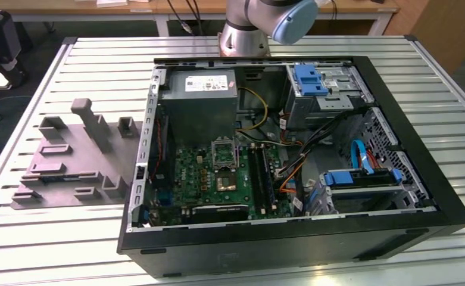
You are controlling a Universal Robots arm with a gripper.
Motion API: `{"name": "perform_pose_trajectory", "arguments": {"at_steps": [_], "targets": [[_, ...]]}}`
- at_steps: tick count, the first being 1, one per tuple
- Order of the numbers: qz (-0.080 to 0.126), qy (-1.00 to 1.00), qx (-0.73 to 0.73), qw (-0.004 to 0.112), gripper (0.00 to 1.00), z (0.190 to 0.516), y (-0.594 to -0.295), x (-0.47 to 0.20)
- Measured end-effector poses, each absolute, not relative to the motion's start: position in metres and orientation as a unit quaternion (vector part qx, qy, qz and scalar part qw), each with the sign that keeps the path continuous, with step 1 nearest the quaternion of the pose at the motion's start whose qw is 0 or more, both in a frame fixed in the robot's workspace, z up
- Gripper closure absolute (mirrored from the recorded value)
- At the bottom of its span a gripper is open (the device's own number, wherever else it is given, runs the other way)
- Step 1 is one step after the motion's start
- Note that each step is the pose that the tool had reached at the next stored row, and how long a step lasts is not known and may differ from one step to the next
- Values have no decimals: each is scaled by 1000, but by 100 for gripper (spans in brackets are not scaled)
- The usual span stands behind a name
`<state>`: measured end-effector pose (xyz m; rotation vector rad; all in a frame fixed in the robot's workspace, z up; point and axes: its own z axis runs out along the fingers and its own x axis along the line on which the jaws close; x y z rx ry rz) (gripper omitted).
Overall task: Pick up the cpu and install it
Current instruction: 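Pick up the cpu and move it towards the insertion slot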
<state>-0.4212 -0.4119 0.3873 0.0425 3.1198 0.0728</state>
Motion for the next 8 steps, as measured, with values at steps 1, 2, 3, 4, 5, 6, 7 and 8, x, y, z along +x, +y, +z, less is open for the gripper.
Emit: {"name": "perform_pose_trajectory", "arguments": {"at_steps": [1,2,3,4,5,6,7,8], "targets": [[23,1000,14,10,53,387,-412,-421],[23,1000,14,10,53,387,-412,-420],[23,1000,14,10,53,387,-412,-420],[23,1000,14,10,53,387,-412,-420],[23,1000,14,10,53,387,-412,-420],[23,1000,14,10,53,387,-412,-420],[23,1000,14,10,53,387,-412,-420],[23,1000,14,10,53,387,-412,-420]]}}
